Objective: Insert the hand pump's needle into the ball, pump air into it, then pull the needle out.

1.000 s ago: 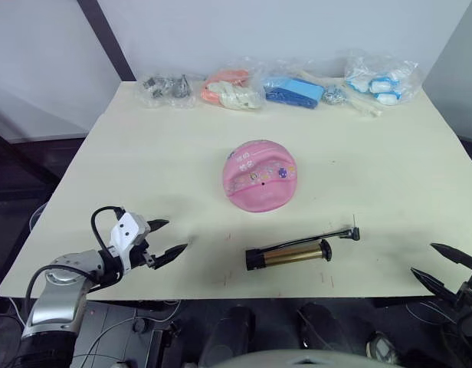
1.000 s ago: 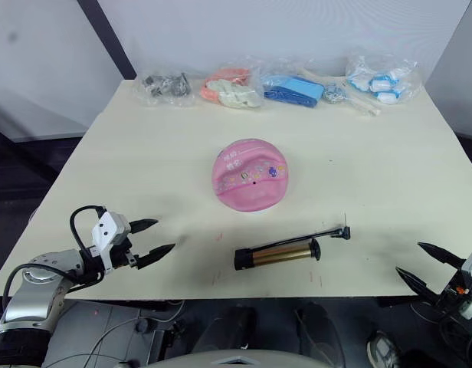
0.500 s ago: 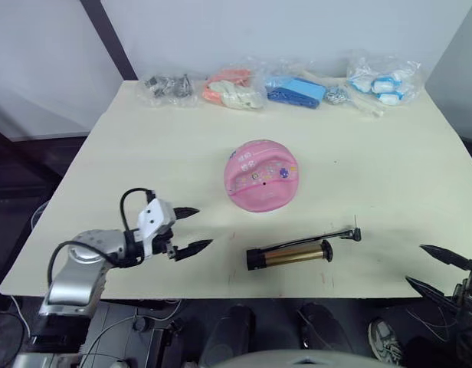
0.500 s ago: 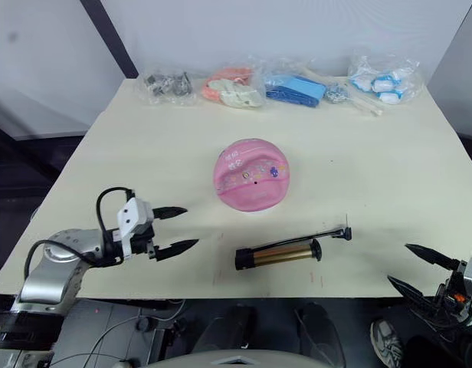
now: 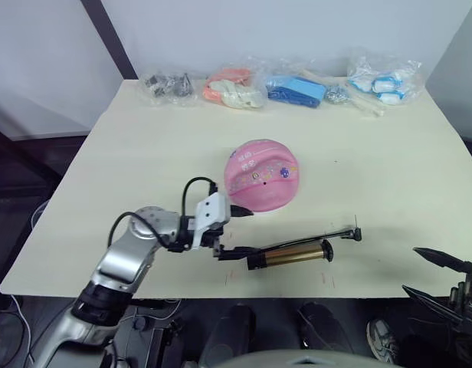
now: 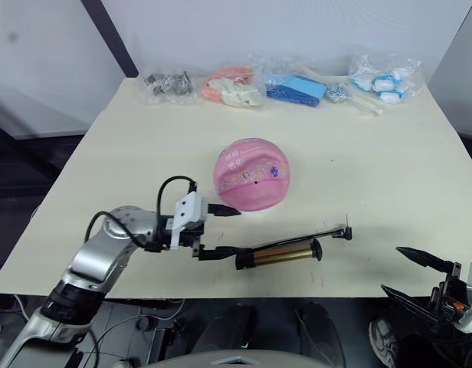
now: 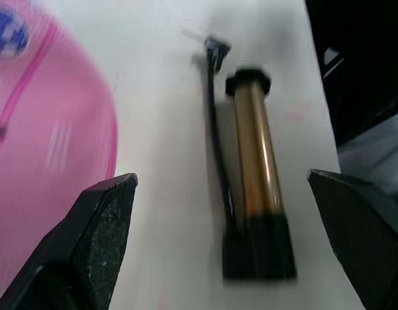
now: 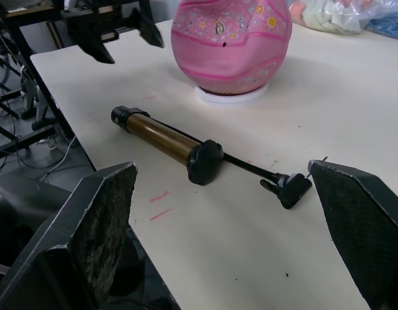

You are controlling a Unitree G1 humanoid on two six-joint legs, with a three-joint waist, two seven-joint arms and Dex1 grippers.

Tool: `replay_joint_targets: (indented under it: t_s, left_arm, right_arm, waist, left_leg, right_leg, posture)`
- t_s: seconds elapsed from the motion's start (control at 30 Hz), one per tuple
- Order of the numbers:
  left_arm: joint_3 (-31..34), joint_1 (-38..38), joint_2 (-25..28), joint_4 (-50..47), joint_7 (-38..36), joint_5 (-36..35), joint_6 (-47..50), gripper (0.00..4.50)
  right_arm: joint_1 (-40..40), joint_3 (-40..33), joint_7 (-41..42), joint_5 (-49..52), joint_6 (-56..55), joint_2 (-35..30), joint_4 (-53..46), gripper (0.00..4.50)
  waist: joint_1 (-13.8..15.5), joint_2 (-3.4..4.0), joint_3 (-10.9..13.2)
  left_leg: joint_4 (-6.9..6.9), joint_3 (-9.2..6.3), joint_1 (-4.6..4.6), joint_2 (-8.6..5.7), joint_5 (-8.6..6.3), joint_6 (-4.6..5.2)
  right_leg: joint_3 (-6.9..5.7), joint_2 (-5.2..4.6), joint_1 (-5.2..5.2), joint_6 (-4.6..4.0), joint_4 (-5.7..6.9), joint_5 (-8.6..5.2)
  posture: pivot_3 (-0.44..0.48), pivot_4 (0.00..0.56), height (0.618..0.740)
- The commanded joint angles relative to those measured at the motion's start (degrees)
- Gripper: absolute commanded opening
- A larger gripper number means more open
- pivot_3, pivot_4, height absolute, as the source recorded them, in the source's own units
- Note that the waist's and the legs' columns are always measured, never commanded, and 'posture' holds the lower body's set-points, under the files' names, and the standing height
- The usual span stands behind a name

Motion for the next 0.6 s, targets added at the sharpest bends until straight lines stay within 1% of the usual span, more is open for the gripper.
replay_joint_targets:
  t_s: [0.03,0.3,0.43,0.6]
  left_arm:
    - [-2.93,-3.62,-2.42,-0.94,2.56,2.17,2.47,4.50]
    - [-10.61,-10.03,-8.12,0.58,5.37,7.19,6.05,4.50]
    - [-13.28,-12.88,-11.68,3.30,6.87,9.42,6.95,4.50]
    - [-18.50,-16.57,-15.94,8.42,9.78,14.84,8.13,4.50]
  right_arm:
    - [0.67,-2.25,-0.93,1.37,0.53,0.26,-3.45,4.46]
    - [0.73,-3.67,-3.32,1.47,2.15,0.06,-6.35,4.46]
    - [1.07,-4.32,-4.41,1.18,2.98,-0.04,-7.50,4.46]
    - [1.42,-4.69,-5.45,1.24,3.98,-0.27,-9.37,4.46]
  waist:
    - [0.08,0.03,0.03]
    - [0.08,-0.05,0.08]
    - [0.09,-0.09,0.11]
    - [0.08,-0.11,0.11]
  left_leg:
    - [0.00,0.00,0.01,0.01,0.00,0.00]
    - [0.10,0.03,-0.04,-0.02,0.00,0.00]
    - [0.14,0.04,-0.07,-0.04,0.00,0.00]
    - [0.16,0.07,-0.07,-0.05,0.00,0.00]
  right_leg:
    - [0.01,0.01,0.00,0.00,0.01,0.00]
    - [-0.01,0.02,0.01,0.01,0.04,0.00]
    - [-0.02,0.01,0.01,0.02,0.04,0.00]
    - [-0.03,0.01,0.02,0.03,0.04,0.00]
  posture:
    - [0.000,0.150,0.736]
    - [0.000,0.150,0.736]
    - [0.000,0.150,0.736]
    - [0.000,0.150,0.736]
